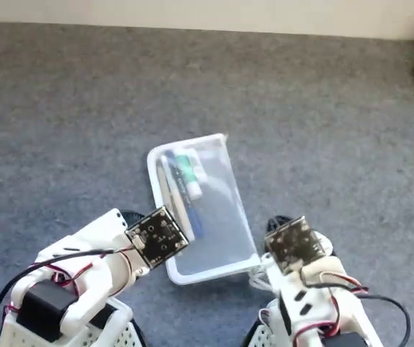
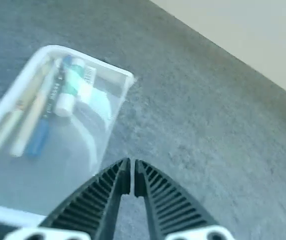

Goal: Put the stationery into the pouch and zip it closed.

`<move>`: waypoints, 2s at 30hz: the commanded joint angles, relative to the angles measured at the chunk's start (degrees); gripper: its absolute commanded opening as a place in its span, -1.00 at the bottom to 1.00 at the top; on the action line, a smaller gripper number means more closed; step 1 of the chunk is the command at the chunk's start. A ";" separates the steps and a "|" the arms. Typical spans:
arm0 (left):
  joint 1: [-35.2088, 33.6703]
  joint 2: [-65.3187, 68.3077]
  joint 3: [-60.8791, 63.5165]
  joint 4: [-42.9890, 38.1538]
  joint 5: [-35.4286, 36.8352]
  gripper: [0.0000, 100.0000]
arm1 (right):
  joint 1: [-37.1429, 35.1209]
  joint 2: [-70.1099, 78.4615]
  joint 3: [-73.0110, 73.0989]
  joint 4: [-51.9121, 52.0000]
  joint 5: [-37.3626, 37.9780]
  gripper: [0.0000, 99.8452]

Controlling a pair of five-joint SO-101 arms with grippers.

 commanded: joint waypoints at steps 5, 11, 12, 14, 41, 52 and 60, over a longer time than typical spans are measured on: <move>-5.41 -0.13 -2.51 -0.09 1.76 -0.99 | 7.60 0.04 12.00 -10.77 0.09 -0.98; -10.07 -0.13 1.80 -3.69 5.54 -0.99 | 7.60 0.04 22.73 -17.89 0.00 -0.98; -11.12 -0.13 3.56 -5.27 5.54 -0.99 | 7.60 0.04 24.13 -18.86 0.00 -0.98; -13.23 -0.13 7.43 -9.23 5.54 -0.99 | 7.60 0.04 26.77 -20.70 -3.43 -0.98; -23.60 -0.66 30.02 -23.74 16.97 -0.99 | 7.52 0.04 42.51 -27.82 -18.11 -0.98; -23.60 -24.75 37.41 -19.78 17.05 -0.99 | 7.52 0.13 42.51 -27.65 -18.11 -0.98; -23.60 -22.02 40.48 -19.87 16.97 -0.99 | 7.52 0.66 42.51 -23.69 -18.11 -0.98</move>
